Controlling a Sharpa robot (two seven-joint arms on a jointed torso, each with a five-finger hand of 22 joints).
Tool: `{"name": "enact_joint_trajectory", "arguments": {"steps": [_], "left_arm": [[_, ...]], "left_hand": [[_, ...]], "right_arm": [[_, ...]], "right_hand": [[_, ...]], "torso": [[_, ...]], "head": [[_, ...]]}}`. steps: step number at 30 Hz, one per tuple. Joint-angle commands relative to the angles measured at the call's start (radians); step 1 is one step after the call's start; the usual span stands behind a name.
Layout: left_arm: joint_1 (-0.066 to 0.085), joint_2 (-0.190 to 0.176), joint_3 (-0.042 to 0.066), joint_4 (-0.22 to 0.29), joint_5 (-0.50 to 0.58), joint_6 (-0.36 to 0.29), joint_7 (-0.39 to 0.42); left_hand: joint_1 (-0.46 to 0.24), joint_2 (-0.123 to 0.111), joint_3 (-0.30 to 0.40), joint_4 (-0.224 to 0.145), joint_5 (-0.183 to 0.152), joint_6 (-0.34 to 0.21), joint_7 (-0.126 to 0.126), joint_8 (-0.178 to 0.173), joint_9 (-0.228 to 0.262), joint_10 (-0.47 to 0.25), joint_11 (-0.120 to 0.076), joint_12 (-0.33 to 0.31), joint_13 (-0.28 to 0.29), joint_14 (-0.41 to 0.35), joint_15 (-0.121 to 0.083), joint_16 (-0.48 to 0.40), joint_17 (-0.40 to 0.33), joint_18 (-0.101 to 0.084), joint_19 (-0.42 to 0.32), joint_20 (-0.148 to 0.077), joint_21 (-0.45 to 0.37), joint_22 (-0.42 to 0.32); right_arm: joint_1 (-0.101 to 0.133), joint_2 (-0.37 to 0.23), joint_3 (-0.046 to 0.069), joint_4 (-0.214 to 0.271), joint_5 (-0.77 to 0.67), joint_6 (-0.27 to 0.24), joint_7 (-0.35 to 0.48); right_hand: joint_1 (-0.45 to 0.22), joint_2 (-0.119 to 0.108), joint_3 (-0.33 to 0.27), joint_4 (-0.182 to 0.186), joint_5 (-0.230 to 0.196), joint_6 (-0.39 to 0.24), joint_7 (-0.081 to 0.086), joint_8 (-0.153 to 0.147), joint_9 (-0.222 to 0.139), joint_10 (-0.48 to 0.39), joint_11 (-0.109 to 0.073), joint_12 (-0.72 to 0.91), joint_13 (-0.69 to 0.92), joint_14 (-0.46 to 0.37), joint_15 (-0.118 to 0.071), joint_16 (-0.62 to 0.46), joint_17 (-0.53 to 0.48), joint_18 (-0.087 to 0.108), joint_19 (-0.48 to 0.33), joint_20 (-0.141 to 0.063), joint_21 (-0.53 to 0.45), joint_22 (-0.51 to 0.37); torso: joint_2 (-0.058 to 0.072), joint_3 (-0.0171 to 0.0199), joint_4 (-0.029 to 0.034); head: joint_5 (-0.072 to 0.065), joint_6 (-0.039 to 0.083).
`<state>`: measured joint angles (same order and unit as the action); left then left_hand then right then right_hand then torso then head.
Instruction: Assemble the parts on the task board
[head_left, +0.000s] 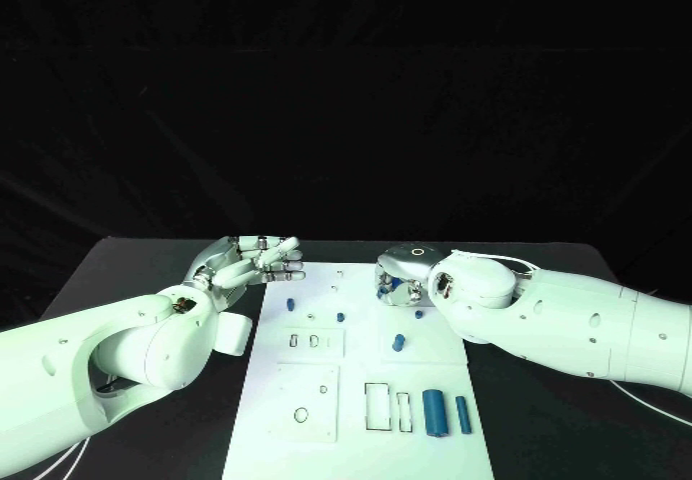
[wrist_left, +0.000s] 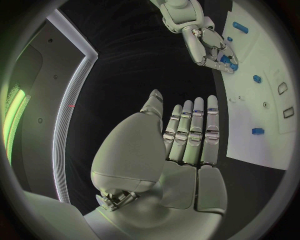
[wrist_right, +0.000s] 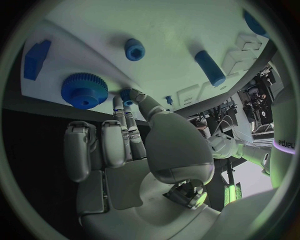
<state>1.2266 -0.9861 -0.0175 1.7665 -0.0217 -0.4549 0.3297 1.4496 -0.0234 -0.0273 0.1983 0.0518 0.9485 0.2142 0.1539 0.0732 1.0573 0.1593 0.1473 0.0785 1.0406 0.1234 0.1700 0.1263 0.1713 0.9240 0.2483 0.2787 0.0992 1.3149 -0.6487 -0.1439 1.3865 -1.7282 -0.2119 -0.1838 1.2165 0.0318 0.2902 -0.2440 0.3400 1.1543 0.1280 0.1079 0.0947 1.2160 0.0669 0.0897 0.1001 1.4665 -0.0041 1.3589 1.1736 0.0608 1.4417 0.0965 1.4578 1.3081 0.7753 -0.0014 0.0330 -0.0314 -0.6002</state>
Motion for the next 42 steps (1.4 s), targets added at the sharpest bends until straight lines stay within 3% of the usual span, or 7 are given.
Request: {"name": "enact_joint_trajectory", "arguments": {"steps": [1,9,18,26,35,42], "left_arm": [[0.003,0.001,0.001,0.001,0.006,0.004,0.001],[0.003,0.0,0.001,-0.003,0.007,0.005,0.0],[0.003,0.0,0.001,-0.004,0.008,0.007,0.002],[0.005,-0.002,0.001,0.0,0.008,0.007,0.002],[0.01,-0.004,0.002,0.004,0.009,0.007,0.002],[0.013,-0.005,0.002,0.005,0.009,0.007,0.002]], "left_hand": [[0.001,0.012,-0.005,0.0,-0.003,0.001,0.006,-0.005,-0.002,-0.002,0.008,-0.006,-0.002,0.001,0.007,-0.006,0.001,0.013,0.004,0.0,-0.005,-0.002],[0.001,0.012,-0.005,0.0,-0.003,0.001,0.007,-0.005,-0.002,-0.002,0.008,-0.007,-0.002,0.001,0.007,-0.006,0.001,0.013,0.004,0.0,-0.006,-0.002],[0.003,0.013,-0.005,-0.001,-0.003,0.001,0.007,-0.006,-0.002,-0.003,0.008,-0.009,-0.002,0.001,0.008,-0.008,0.001,0.013,0.004,0.001,-0.006,-0.003],[0.003,0.013,-0.005,-0.001,-0.003,0.001,0.007,-0.006,-0.002,-0.003,0.008,-0.009,-0.002,0.001,0.008,-0.008,0.001,0.013,0.004,0.001,-0.006,-0.003],[0.003,0.013,-0.005,-0.001,-0.003,0.001,0.007,-0.006,-0.002,-0.003,0.008,-0.009,-0.002,0.001,0.008,-0.008,0.001,0.013,0.004,0.001,-0.006,-0.003],[0.003,0.013,-0.005,-0.001,-0.003,0.001,0.007,-0.006,-0.002,-0.003,0.008,-0.009,-0.002,0.001,0.008,-0.008,0.001,0.013,0.004,0.001,-0.006,-0.003]], "right_arm": [[-0.001,0.0,-0.001,0.006,-0.018,-0.051,-0.016],[0.0,0.005,0.003,0.022,-0.023,-0.171,-0.042],[0.002,0.065,0.007,-0.042,-0.027,-0.262,-0.069],[0.0,0.113,0.008,-0.078,-0.012,-0.27,-0.051],[-0.011,0.15,0.009,-0.115,0.0,-0.27,-0.036],[-0.015,0.164,0.009,-0.131,0.004,-0.267,-0.032]], "right_hand": [[0.016,0.005,0.01,-0.001,0.002,0.007,0.0,0.003,0.011,0.006,-0.001,0.0,0.002,0.038,-0.007,0.007,0.002,-0.016,0.007,0.001,0.005,0.062],[0.012,-0.012,0.019,0.001,0.007,0.007,0.0,0.003,0.015,0.007,0.0,-0.005,0.001,0.038,-0.007,0.01,0.003,-0.017,0.008,0.001,0.007,0.066],[0.008,-0.022,0.026,0.004,0.0,0.007,0.001,0.003,0.018,0.009,0.0,-0.009,0.0,0.037,-0.007,0.011,0.004,-0.017,0.008,0.001,0.008,0.068],[0.006,-0.025,0.03,0.008,-0.005,0.006,0.001,0.002,0.019,0.009,0.001,-0.011,0.0,0.037,-0.006,0.012,0.005,-0.017,0.008,0.001,0.009,0.069],[0.003,-0.031,0.035,0.011,-0.009,0.003,0.002,0.0,0.02,0.007,0.002,-0.015,-0.002,0.037,-0.006,0.013,0.004,-0.016,0.005,0.002,0.007,0.066],[0.002,-0.034,0.038,0.013,-0.01,0.001,0.003,-0.001,0.02,0.006,0.003,-0.017,-0.002,0.036,-0.005,0.012,0.002,-0.016,0.004,0.002,0.006,0.065]], "torso": [[0.001,-0.0005,0.0001],[0.003,-0.0014,0.0019],[0.009,-0.0011,0.0055],[0.015,-0.0027,0.0081],[0.025,-0.0053,0.0166],[0.03,-0.0055,0.0175]], "head": [[0.0,0.001],[0.0,0.011],[-0.001,0.019],[0.001,0.022],[-0.001,0.024],[-0.001,0.026]]}}
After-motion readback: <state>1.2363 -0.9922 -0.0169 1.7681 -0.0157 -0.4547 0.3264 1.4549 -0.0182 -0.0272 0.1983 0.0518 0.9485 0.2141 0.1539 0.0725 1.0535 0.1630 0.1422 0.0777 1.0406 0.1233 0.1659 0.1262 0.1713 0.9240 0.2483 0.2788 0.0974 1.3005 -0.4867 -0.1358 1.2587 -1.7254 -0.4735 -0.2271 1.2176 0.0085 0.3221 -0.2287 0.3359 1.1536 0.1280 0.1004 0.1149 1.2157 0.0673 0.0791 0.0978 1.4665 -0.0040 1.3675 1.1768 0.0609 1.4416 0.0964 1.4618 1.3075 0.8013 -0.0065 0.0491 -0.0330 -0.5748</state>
